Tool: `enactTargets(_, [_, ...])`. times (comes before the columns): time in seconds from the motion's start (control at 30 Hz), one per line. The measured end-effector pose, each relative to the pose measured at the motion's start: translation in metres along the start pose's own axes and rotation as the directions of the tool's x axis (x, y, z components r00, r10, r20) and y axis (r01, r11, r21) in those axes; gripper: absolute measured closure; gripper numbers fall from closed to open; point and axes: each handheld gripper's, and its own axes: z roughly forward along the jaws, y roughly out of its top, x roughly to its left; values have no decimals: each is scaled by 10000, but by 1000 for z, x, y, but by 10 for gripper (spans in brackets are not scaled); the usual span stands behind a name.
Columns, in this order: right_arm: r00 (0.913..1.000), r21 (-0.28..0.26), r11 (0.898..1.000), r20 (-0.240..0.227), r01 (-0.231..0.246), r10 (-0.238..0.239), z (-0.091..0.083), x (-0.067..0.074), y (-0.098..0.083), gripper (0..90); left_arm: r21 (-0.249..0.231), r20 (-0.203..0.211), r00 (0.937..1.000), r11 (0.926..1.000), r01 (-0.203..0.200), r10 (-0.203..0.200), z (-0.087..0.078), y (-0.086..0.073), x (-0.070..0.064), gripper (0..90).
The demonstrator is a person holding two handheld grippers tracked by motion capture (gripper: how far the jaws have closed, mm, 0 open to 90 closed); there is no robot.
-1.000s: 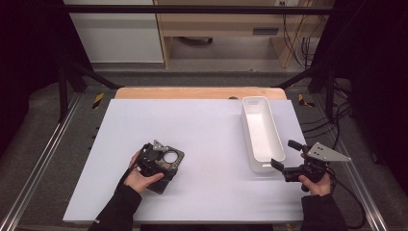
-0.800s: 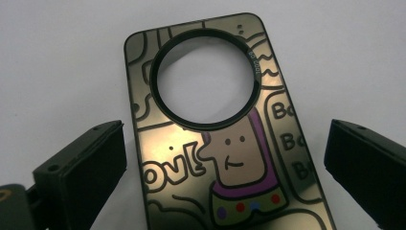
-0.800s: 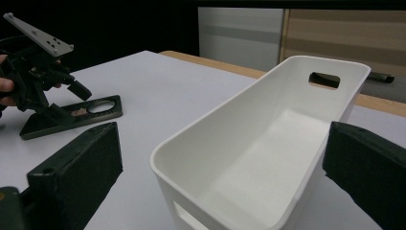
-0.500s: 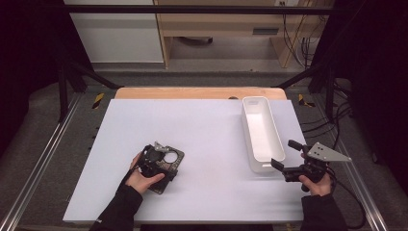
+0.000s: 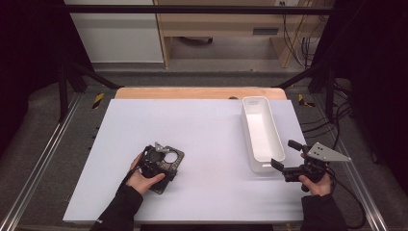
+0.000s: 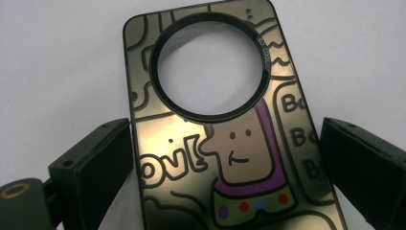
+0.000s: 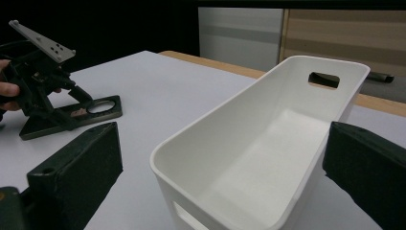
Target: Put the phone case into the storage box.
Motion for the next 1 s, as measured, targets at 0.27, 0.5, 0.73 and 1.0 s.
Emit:
enactTargets(0.27, [10000, 30, 10000, -15, 1, -1, 1, 0, 0, 3, 5, -11, 10000, 10000, -36, 36, 0, -1, 0, 52])
enactTargets(0.5, [10000, 12, 10000, -26, 3, -3, 1, 1, 0, 3, -175, -173, 9998, 9998, -34, 31, 0, -3, -2, 52])
enactTargets(0.73, [10000, 35, 10000, -36, 2, -2, 1, 1, 0, 3, -55, -160, 9998, 9999, 110, -111, 0, -2, -2, 61])
enactTargets(1.0, [10000, 29, 10000, -51, -3, 4, 1, 1, 0, 3, -42, -150, 9998, 9999, 163, -163, -1, -1, -2, 71])
